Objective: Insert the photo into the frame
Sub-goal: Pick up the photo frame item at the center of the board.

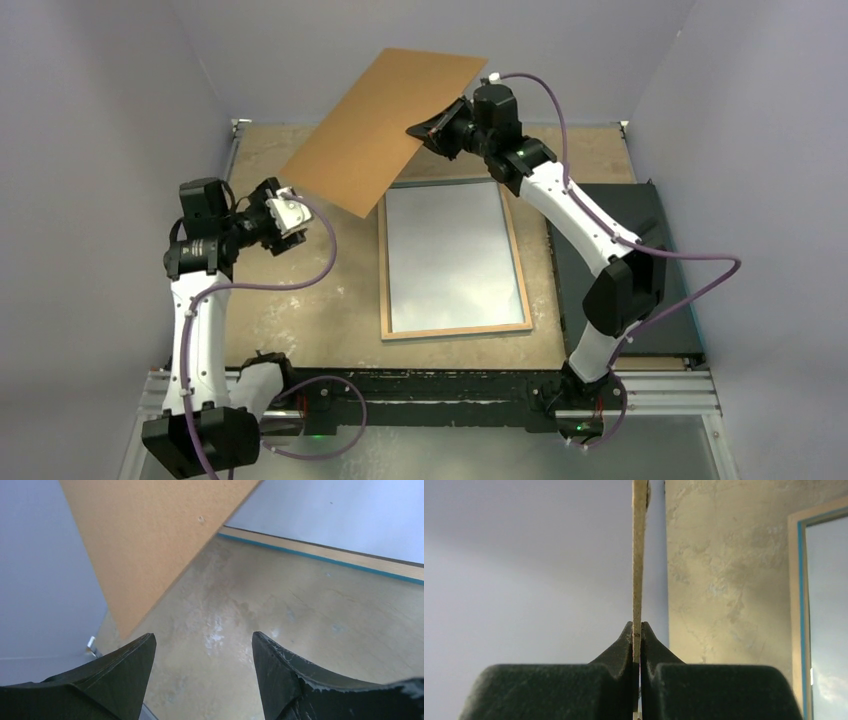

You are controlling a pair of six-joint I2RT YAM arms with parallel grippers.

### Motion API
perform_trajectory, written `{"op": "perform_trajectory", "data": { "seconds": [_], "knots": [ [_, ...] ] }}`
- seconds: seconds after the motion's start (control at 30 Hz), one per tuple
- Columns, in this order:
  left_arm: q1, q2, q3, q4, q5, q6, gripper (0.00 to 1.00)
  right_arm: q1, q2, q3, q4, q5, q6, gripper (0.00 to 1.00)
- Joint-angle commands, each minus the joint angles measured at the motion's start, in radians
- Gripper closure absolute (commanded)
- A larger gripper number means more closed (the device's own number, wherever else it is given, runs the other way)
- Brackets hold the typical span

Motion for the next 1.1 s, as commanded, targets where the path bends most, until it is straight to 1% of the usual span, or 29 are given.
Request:
{"op": "perform_trajectory", "data": {
  "seconds": [0.0, 0.07, 0.13, 0.2, 0.23, 0.3, 0.33, 0.4, 0.47, 0.53, 0.7, 0.8, 0.93, 1.0, 1.07],
  "knots": [
    [-0.03, -0.078, -0.055, 0.313, 0.06, -0.052, 0.32, 0.002, -0.102, -0.031, 0.089, -0.056, 0.122, 1.0],
    [-0.056, -0.107, -0.085, 0.38, 0.064, -0.055, 0.33, 0.002, -0.123, -0.049, 0.105, -0.058, 0.139, 1.0],
    [-0.093, -0.156, -0.146, 0.509, 0.029, -0.073, 0.36, 0.002, -0.142, -0.075, 0.119, -0.083, 0.156, 1.0],
    [-0.115, -0.206, -0.197, 0.583, 0.011, -0.053, 0.37, 0.002, -0.157, -0.102, 0.126, -0.112, 0.171, 1.0],
    [-0.121, -0.223, -0.205, 0.566, 0.019, -0.016, 0.37, 0.002, -0.165, -0.117, 0.134, -0.123, 0.177, 1.0],
    [-0.13, -0.244, -0.208, 0.457, 0.04, 0.116, 0.38, 0.002, -0.18, -0.155, 0.168, -0.137, 0.198, 1.0],
    [-0.132, -0.256, -0.216, 0.429, 0.042, 0.165, 0.38, 0.002, -0.186, -0.172, 0.187, -0.14, 0.209, 1.0],
    [-0.134, -0.289, -0.252, 0.468, 0.04, 0.197, 0.4, 0.001, -0.192, -0.193, 0.212, -0.15, 0.214, 1.0],
    [-0.134, -0.307, -0.272, 0.458, 0.048, 0.256, 0.41, 0.002, -0.193, -0.209, 0.232, -0.168, 0.217, 1.0],
    [-0.134, -0.294, -0.27, 0.411, 0.048, 0.332, 0.43, 0.002, -0.197, -0.224, 0.248, -0.177, 0.225, 1.0],
    [-0.135, -0.241, -0.261, 0.398, 0.024, 0.386, 0.49, 0.002, -0.206, -0.262, 0.279, -0.221, 0.254, 1.0],
    [-0.134, -0.236, -0.287, 0.457, 0.029, 0.377, 0.55, 0.005, -0.214, -0.281, 0.284, -0.239, 0.262, 1.0],
    [-0.136, -0.269, -0.367, 0.636, 0.04, 0.341, 0.64, 0.01, -0.223, -0.325, 0.324, -0.268, 0.294, 1.0],
    [-0.137, -0.281, -0.399, 0.714, 0.041, 0.327, 0.71, 0.013, -0.224, -0.334, 0.322, -0.274, 0.298, 1.0],
    [-0.138, -0.288, -0.418, 0.812, 0.036, 0.28, 0.84, 0.016, -0.227, -0.341, 0.318, -0.28, 0.293, 1.0]
  ]
}}
